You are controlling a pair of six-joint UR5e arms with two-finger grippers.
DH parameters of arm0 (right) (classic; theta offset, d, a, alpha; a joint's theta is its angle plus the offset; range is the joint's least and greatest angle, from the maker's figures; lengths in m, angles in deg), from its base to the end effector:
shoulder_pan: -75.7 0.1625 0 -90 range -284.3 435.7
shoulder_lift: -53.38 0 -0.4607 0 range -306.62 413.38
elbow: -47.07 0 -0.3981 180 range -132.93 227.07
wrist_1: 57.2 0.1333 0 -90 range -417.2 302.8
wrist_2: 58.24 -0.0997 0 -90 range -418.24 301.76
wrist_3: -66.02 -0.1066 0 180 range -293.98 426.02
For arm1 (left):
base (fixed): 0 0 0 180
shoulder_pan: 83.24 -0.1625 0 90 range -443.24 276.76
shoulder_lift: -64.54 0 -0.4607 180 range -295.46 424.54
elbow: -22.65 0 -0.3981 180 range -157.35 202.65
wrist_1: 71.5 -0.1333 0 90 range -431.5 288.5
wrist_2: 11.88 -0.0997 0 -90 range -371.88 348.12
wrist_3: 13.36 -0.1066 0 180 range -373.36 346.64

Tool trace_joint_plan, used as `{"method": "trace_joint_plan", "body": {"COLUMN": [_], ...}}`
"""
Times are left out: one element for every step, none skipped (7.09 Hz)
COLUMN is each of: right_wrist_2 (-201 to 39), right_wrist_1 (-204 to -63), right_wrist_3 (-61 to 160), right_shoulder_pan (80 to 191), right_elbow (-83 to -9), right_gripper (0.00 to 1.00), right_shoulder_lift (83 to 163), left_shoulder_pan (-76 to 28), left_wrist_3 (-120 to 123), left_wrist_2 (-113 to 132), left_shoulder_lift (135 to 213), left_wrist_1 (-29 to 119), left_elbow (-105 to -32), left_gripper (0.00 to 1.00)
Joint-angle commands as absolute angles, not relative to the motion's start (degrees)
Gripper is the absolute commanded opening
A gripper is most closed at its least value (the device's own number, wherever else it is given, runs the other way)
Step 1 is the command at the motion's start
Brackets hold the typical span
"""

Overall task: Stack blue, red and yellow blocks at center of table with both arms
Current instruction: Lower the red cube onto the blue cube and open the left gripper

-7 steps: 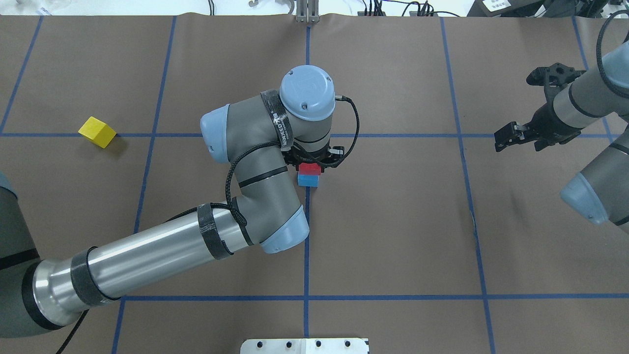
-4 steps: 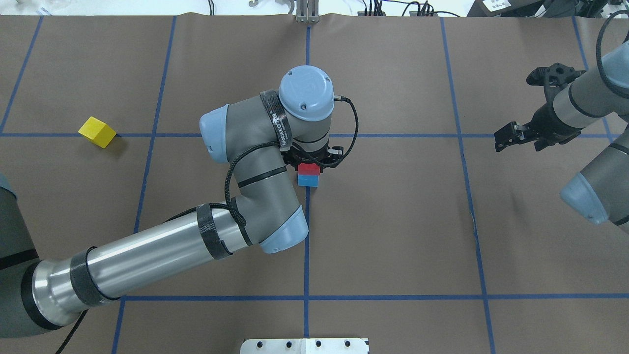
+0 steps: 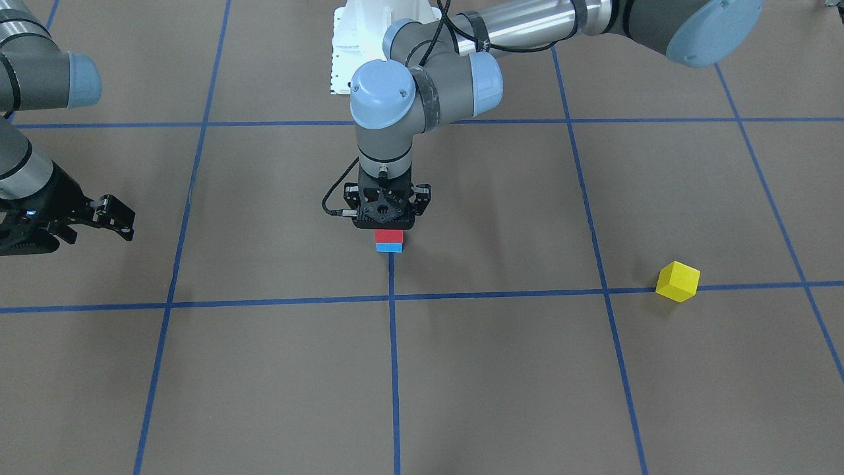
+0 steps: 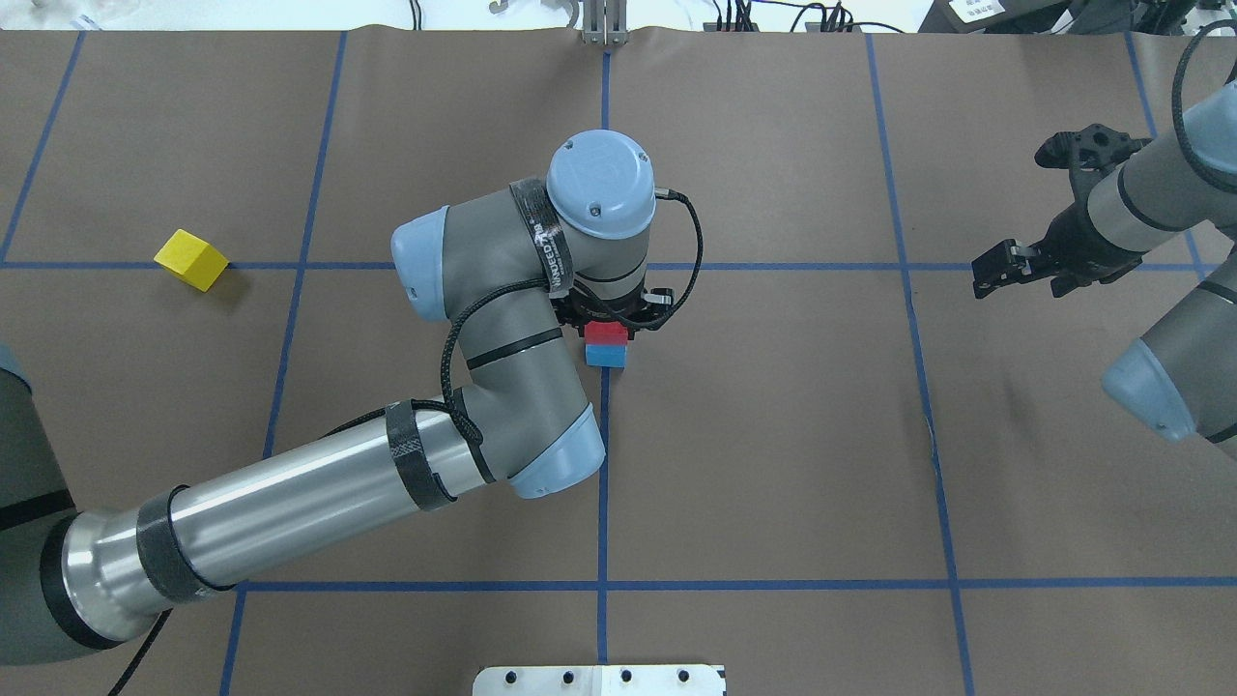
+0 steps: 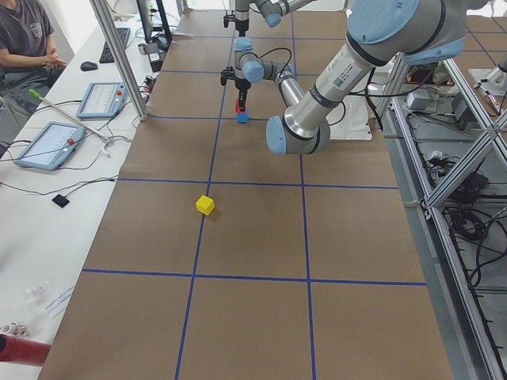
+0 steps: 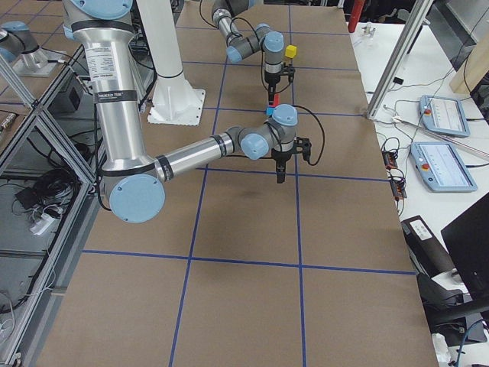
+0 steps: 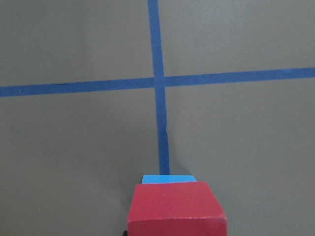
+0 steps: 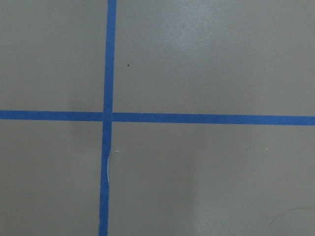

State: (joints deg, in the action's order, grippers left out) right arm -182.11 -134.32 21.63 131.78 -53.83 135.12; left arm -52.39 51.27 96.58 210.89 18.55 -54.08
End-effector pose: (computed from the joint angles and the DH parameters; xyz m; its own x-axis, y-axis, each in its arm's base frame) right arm -0.2588 -0.5173 0.5099 0.7054 -0.0144 0.7087 -0.0285 0.9984 0.0486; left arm 0.6496 -0.5040 0.1515 0.6949 0.0583 -0.7167 0.0031 0.9965 0.0841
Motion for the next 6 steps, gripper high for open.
{"method": "trace_joint_plan", "body": {"right_wrist_2": [-182.2, -182.1, -182.2, -182.1, -182.1, -182.1], "right_wrist_1": [-134.3, -134.4, -134.3, -134.3, -134.3, -134.3], "right_wrist_3": [21.6, 21.6, 21.6, 21.6, 21.6, 21.6], "right_shoulder_pan": [131.8, 131.8, 131.8, 131.8, 131.8, 131.8], "right_elbow": [-53.8, -53.8, -53.8, -53.8, -53.8, -53.8], "right_gripper": [1.0, 1.0, 1.0, 1.0, 1.0, 1.0], "right_shoulder_lift": [135.1, 135.1, 135.1, 135.1, 135.1, 135.1], "left_shoulder_pan": [-52.4, -52.4, -52.4, -52.4, -52.4, -52.4], "left_wrist_3": [51.3, 51.2, 51.2, 51.3, 51.3, 51.3], "left_wrist_2": [96.6, 96.6, 96.6, 96.6, 96.6, 96.6], "left_shoulder_lift": [210.9, 210.9, 210.9, 210.9, 210.9, 210.9], "left_wrist_1": [18.6, 18.5, 18.6, 18.5, 18.6, 18.6], "left_elbow": [-54.1, -54.1, -54.1, -54.1, -54.1, -54.1], "left_gripper": [0.0, 0.0, 0.0, 0.0, 0.04, 0.22]}}
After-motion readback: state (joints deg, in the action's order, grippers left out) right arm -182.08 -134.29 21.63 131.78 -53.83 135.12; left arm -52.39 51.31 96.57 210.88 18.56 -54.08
